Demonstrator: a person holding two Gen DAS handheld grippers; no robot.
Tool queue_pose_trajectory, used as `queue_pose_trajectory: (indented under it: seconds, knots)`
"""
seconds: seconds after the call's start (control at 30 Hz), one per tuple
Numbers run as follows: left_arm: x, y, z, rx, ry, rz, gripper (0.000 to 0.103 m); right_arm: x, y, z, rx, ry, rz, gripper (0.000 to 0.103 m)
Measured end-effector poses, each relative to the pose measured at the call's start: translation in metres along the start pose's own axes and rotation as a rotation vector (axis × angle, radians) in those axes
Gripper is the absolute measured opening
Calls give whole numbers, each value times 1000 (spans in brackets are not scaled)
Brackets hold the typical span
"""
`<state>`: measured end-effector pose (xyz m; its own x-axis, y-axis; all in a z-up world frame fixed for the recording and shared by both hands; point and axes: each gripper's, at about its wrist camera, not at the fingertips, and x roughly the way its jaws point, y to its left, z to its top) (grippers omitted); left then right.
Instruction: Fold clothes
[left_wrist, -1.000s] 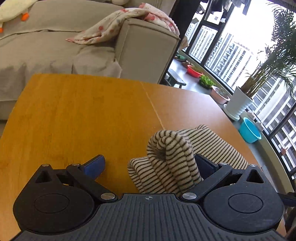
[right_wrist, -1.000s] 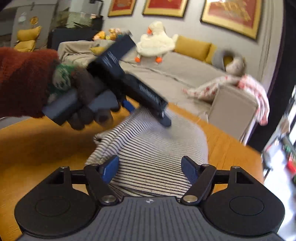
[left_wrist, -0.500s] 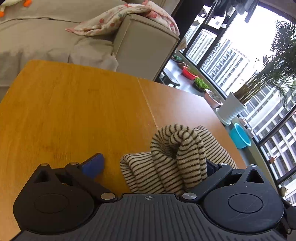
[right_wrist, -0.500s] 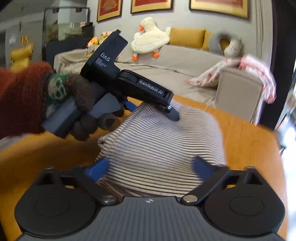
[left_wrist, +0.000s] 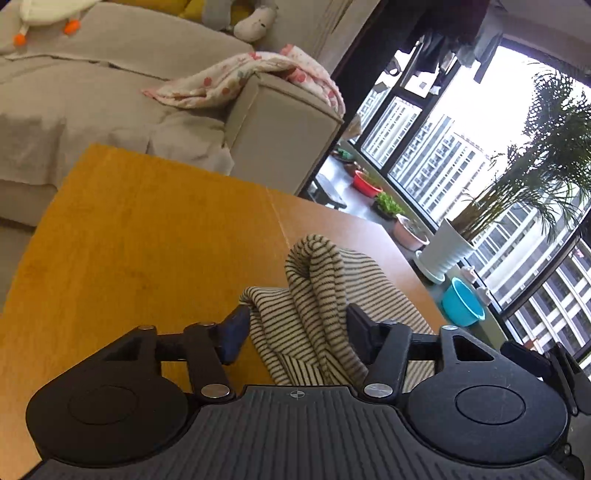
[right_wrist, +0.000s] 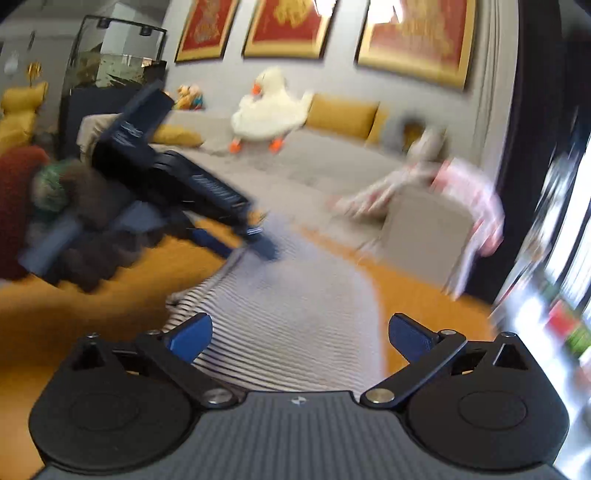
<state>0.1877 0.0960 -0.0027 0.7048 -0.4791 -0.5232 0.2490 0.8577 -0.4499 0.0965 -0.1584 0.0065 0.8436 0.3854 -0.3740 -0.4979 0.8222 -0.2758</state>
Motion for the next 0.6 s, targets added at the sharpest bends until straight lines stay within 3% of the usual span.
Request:
queue_pose_trajectory:
  seconds: [0.07, 0.1, 0.17, 0.33, 0.37, 0.47, 0.6]
  knots:
    - [-11, -6, -8, 2, -12, 21, 14, -8, 7, -7, -24, -27, 8, 95]
    - [-14, -7, -10, 2, -13, 32, 11, -11, 11, -9, -31, -30, 25, 92]
    - [-17, -6, -13, 6, -12, 52, 11, -14, 23, -10, -45, -29, 69, 80]
    - [-22, -5, -22, 16, -8, 103, 11, 3, 59, -2, -86, -71, 56, 72]
    - [-23, -5, -23, 18, -7, 114, 11, 9, 62, 0, -75, -72, 38, 62]
    - [-28, -6, -27, 26, -17, 122, 11, 29, 53, 9, 55, -31, 54, 47]
    - [-32, -4, -26, 18, -24, 115, 12, 21, 48, 16, 95, -44, 32, 45]
